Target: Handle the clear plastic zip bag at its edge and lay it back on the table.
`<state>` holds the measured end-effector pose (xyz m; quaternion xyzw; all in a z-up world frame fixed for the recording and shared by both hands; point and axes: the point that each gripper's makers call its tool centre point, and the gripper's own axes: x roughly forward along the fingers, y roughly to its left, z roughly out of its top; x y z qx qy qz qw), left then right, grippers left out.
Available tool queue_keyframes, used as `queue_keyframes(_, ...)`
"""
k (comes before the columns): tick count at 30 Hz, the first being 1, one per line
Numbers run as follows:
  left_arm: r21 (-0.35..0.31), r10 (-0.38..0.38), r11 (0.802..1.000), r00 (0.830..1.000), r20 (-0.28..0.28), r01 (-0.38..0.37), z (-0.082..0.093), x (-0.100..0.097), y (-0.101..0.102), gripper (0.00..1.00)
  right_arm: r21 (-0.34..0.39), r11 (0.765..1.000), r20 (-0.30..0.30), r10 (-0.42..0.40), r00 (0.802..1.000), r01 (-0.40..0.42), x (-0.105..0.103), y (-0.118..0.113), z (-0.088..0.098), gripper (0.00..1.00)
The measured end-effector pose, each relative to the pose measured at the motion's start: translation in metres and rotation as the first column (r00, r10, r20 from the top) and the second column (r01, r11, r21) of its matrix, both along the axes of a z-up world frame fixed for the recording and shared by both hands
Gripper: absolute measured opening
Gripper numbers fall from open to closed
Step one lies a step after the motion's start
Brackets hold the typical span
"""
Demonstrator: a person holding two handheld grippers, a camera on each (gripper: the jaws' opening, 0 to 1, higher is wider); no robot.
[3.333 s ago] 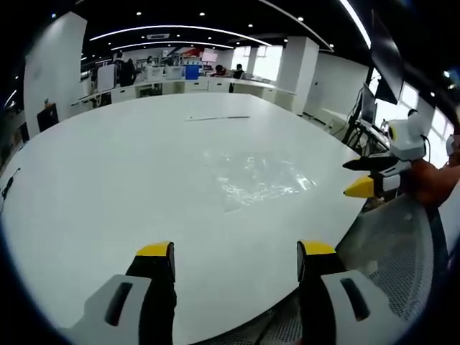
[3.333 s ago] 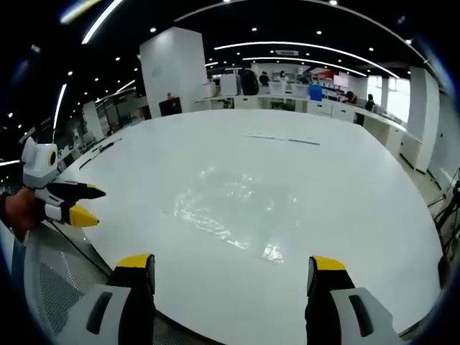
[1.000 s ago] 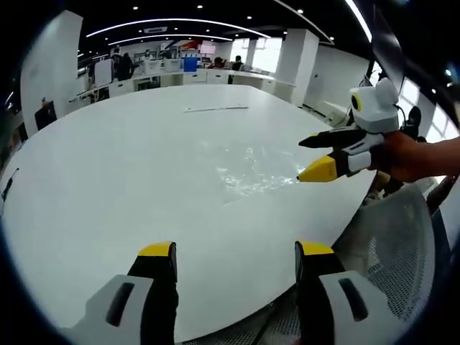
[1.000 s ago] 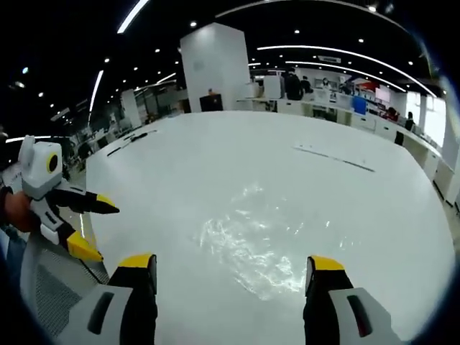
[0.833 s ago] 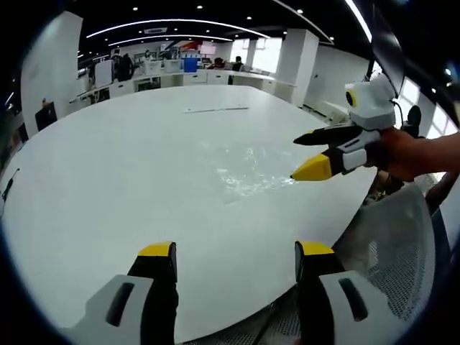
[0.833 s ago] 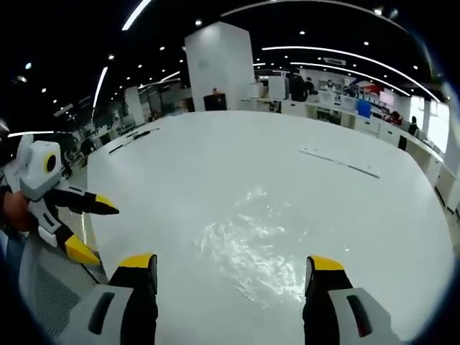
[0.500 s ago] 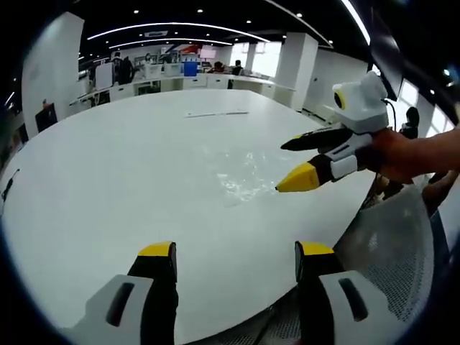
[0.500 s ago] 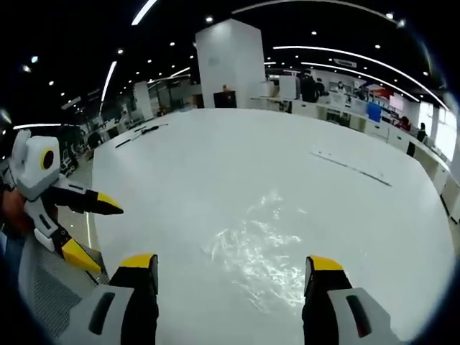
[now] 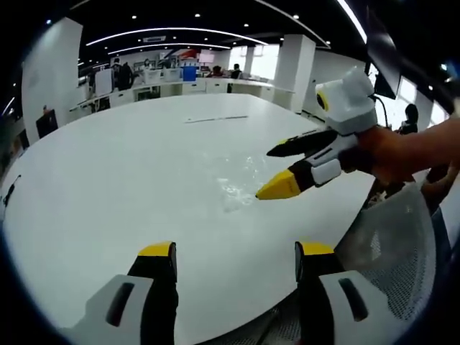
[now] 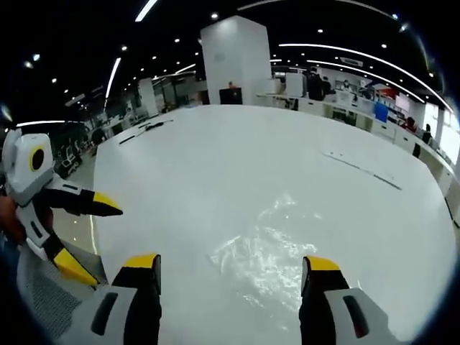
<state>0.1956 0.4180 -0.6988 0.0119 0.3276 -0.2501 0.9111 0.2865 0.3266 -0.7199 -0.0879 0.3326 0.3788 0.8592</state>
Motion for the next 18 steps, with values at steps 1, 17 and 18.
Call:
queue_keyframes(1, 0.000, -0.001, 1.000, 1.000, 0.001, 0.001, 0.000, 0.000, 0.000, 0.66, -0.004, 1.000, -0.001, 0.000, 1.000, 0.000, 0.001, 0.000, -0.001, 0.78)
queue_keyframes(17, -0.006, 0.004, 1.000, 1.000, 0.009, -0.004, 0.000, 0.002, 0.002, 0.65, -0.067, 0.998, -0.047, 0.015, 0.999, -0.018, 0.013, 0.021, -0.026, 0.67)
queue_keyframes(18, -0.010, 0.007, 1.000, 1.000, 0.008, -0.007, 0.000, 0.001, 0.002, 0.65, -0.080, 0.997, -0.045, 0.018, 0.999, -0.022, 0.013, 0.022, -0.029, 0.66)
